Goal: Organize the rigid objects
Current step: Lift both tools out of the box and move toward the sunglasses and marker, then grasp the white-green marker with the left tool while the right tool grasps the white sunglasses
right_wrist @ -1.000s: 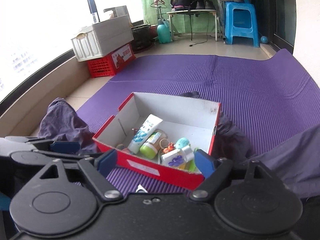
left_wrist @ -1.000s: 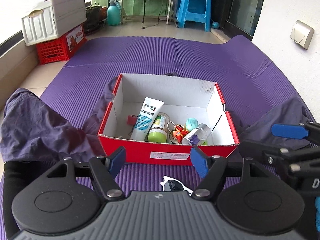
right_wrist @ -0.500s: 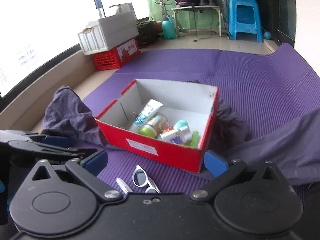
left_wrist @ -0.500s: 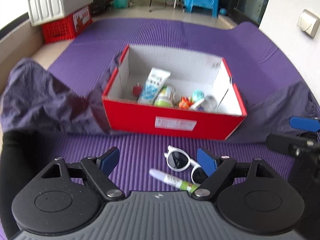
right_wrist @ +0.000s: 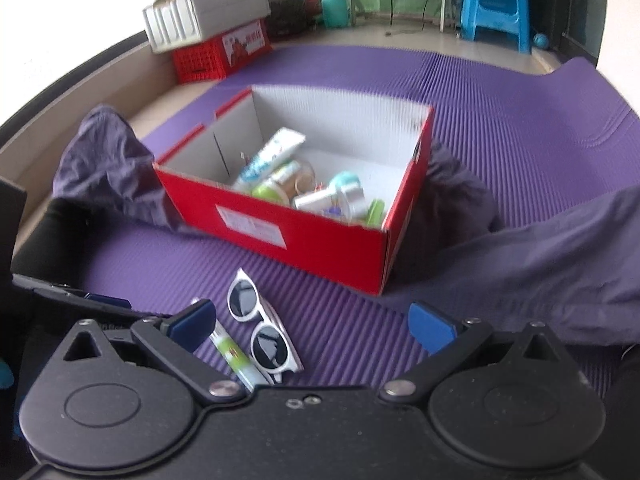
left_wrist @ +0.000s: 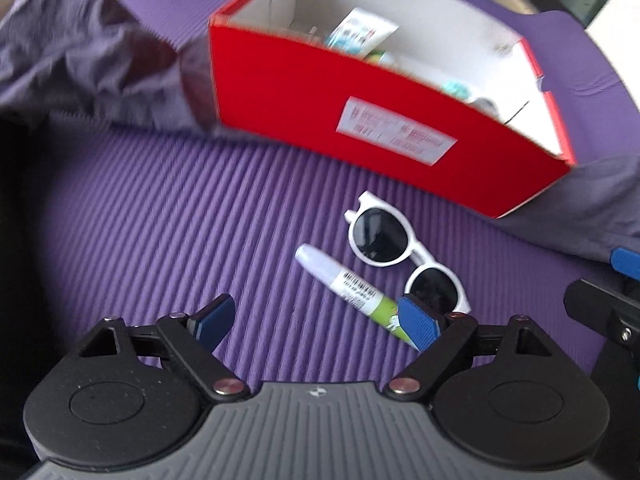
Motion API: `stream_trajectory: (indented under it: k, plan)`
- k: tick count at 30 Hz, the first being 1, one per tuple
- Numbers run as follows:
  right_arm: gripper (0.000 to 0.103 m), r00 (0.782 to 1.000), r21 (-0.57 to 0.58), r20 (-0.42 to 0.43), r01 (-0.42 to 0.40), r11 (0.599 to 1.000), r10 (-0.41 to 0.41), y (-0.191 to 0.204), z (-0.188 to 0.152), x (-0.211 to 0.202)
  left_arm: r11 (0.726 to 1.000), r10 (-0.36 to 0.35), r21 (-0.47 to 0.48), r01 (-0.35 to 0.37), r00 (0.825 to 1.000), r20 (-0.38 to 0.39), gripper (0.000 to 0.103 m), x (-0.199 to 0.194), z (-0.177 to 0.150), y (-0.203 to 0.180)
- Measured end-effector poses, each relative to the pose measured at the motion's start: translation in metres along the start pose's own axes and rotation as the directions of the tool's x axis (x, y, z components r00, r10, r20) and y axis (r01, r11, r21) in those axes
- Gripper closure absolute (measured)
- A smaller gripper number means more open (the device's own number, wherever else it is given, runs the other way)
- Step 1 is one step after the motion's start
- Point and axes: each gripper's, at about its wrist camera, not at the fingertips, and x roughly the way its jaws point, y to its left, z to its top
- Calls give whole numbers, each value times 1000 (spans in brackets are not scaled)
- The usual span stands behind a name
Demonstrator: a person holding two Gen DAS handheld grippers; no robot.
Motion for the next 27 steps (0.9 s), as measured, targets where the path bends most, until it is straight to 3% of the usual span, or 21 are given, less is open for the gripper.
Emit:
stream_trajectory:
  k: [4,10,20,27]
  plan:
    - [4,999,13,-50,10,1000,-9,-4,-3,19,999,18,-45,-20,999,-31,14,18,-2,2]
    - [8,996,24,-93,10,1000,-7,-5,-3,44,996,-10,-86,8,1000,-27,14,28,-1,1]
    - [18,992,18,-129,3,1000,-1,-5,-1,65,998,26,-61,-27,999,-26,10,41,2,-14]
    - [23,989,37,-146,-8,999,13,-11,-1,73,997,75,-8,-74,997,30,8,42,-7,-23]
